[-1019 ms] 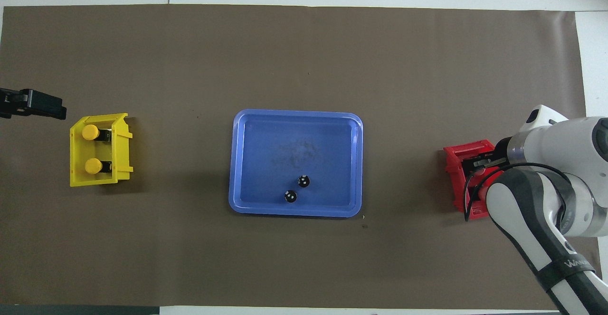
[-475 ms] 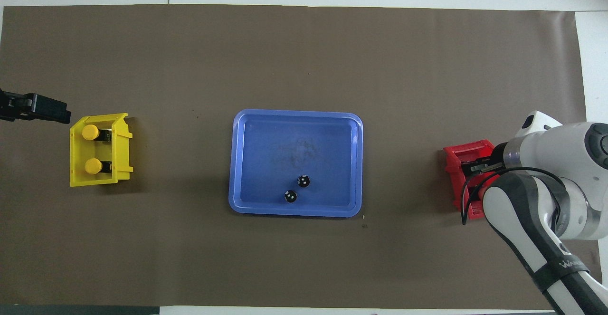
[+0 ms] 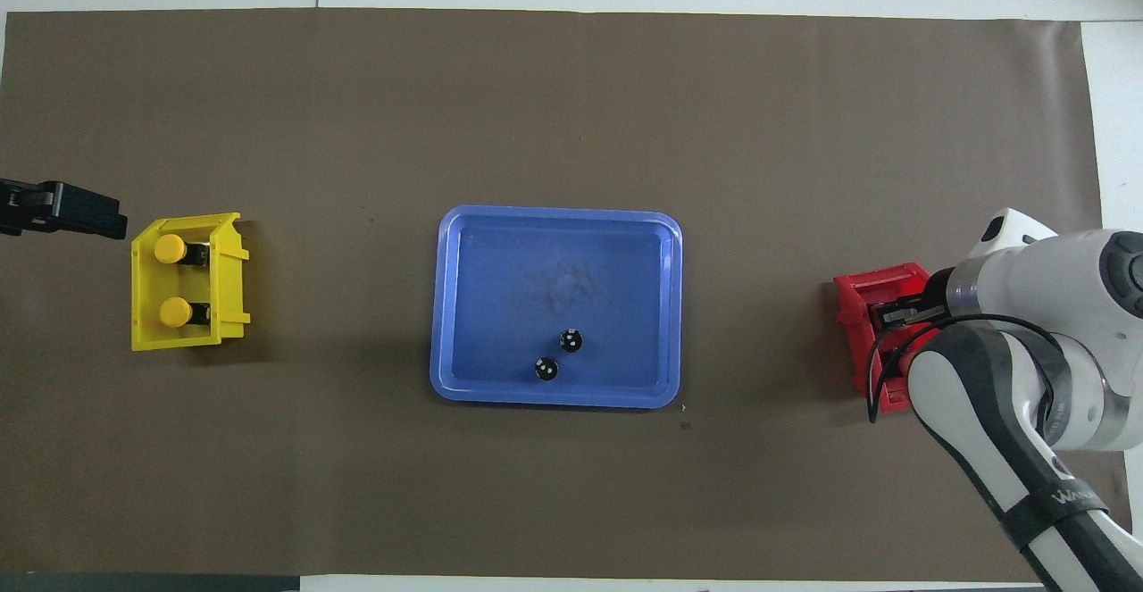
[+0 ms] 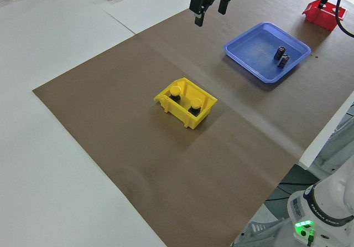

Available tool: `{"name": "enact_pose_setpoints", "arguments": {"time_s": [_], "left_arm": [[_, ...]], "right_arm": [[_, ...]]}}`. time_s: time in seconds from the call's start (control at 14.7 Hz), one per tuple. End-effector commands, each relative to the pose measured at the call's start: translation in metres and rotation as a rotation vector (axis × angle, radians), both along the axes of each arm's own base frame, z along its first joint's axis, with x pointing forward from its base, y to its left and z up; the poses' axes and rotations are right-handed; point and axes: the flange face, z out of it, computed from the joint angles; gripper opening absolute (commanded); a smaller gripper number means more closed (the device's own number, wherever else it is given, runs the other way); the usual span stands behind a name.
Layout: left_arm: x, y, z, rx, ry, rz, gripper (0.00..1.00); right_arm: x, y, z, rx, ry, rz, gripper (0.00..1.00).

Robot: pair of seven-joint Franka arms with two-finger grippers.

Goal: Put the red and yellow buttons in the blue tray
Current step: 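Grasp a red button with the right gripper and lift it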

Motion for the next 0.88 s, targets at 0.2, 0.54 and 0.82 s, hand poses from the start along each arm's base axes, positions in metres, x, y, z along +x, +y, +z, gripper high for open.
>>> {"name": "enact_pose_setpoints", "arguments": {"time_s": [0.2, 0.54, 0.82], "left_arm": [[-0.01, 0.024, -0.009, -0.011, -0.022, 0.022, 1.0], [-0.017, 0.033, -0.024, -0.011, -0.037, 0.032, 1.0], [-0.015, 0.033, -0.038, -0.011, -0.042, 0.032, 1.0]], "right_arm": [[0.026, -0.002, 0.039, 0.018, 0.019, 0.033, 0.32], [0.065, 0.001, 0.113, 0.019, 0.092, 0.033, 0.32], [0.105, 0.07, 0.169, 0.008, 0.093, -0.053, 0.32]]}}
